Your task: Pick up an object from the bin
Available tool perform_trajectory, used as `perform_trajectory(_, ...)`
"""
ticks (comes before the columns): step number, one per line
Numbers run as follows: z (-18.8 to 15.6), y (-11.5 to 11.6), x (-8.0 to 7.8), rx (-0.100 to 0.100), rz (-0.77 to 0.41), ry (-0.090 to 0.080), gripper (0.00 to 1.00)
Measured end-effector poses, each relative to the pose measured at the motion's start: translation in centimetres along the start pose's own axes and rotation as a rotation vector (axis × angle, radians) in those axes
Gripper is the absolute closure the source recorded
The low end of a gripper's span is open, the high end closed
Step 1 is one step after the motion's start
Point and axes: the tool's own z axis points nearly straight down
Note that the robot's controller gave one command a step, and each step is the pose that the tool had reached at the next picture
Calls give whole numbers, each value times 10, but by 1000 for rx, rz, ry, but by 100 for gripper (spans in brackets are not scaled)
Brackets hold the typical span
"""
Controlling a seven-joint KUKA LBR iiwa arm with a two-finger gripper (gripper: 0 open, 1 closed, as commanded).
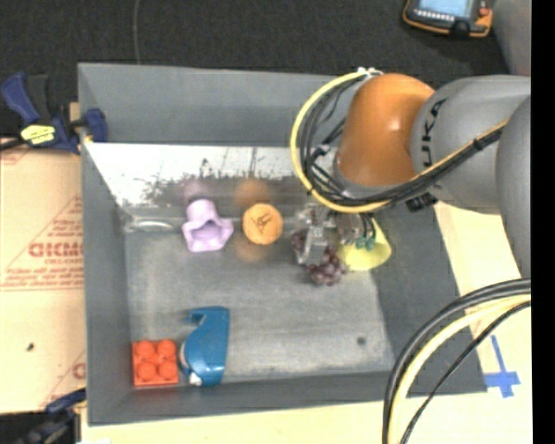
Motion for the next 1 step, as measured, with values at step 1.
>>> perform_trajectory(1, -21, 0, -1, 0, -1, -2, 100)
